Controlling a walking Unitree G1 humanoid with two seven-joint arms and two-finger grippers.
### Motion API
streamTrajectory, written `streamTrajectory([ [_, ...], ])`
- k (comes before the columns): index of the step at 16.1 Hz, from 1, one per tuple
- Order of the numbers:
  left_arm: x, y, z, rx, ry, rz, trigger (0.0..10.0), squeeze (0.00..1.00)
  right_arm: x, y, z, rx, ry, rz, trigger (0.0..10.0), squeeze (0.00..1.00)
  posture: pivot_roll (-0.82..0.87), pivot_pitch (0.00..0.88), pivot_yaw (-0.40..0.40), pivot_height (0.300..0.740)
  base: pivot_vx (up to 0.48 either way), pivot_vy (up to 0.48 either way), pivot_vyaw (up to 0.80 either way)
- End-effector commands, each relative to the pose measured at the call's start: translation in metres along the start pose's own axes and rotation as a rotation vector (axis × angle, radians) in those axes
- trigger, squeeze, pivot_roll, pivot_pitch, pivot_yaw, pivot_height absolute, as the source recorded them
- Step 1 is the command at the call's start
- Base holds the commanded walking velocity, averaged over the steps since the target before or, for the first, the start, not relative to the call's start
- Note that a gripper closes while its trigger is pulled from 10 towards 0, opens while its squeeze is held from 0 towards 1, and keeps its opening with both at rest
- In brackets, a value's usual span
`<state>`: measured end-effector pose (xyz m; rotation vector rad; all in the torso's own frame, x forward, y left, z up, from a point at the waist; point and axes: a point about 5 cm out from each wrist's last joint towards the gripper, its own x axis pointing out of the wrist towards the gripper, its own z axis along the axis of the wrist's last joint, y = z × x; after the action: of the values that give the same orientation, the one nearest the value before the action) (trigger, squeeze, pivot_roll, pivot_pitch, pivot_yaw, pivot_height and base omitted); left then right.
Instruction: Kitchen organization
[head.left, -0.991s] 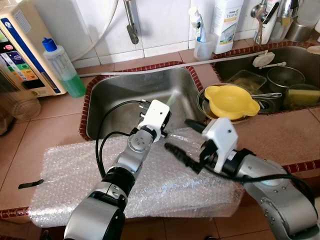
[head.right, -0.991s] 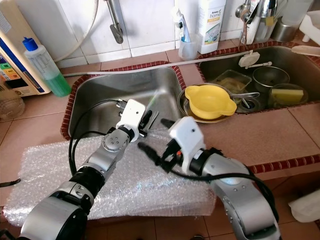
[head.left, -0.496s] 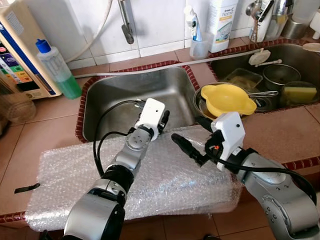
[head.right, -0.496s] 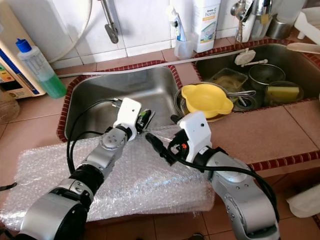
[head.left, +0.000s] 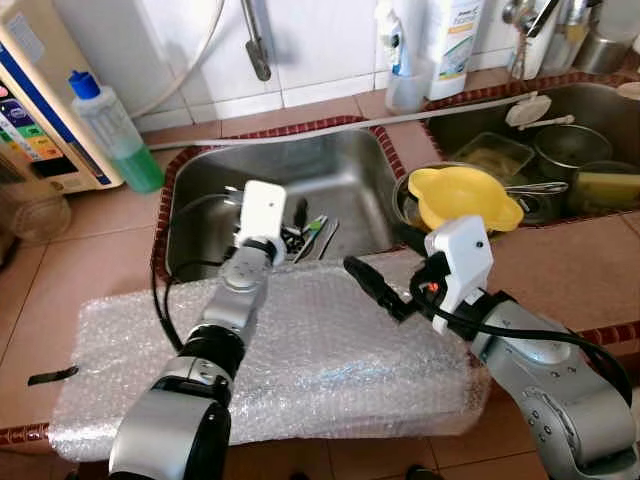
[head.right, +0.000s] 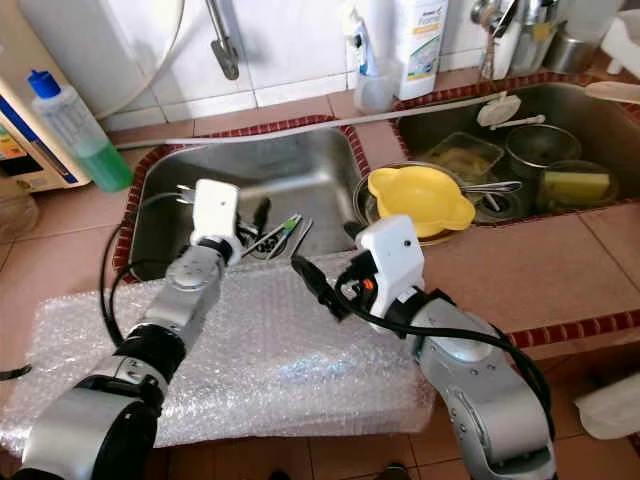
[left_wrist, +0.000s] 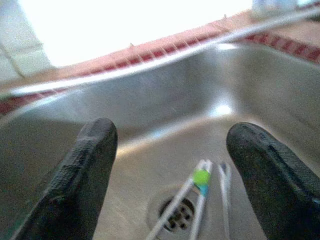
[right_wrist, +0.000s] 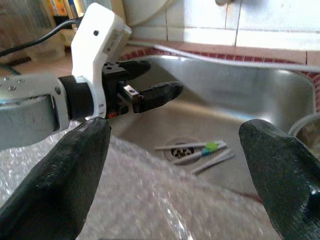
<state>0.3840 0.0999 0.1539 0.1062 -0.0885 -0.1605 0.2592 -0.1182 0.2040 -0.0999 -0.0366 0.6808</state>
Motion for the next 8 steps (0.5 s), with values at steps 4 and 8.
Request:
streamTrajectory([
  [4, -0.006, 0.02, 0.008, -0.017, -0.09, 0.053, 10.0, 1.0, 0.002, 0.008, 0.004, -0.046, -0.06, -0.042, 10.0, 1.0, -0.37, 0.163, 0.16, 0.74, 0.0, 0.0, 0.0],
  [8, -0.025, 0.025, 0.022, -0.016, -0.208, -0.002, 10.0, 1.0, -0.003, -0.008, 0.005, -0.126, -0.121, -0.267, 10.0, 1.0, -0.36, 0.17, 0.161, 0.74, 0.0, 0.0, 0.0],
])
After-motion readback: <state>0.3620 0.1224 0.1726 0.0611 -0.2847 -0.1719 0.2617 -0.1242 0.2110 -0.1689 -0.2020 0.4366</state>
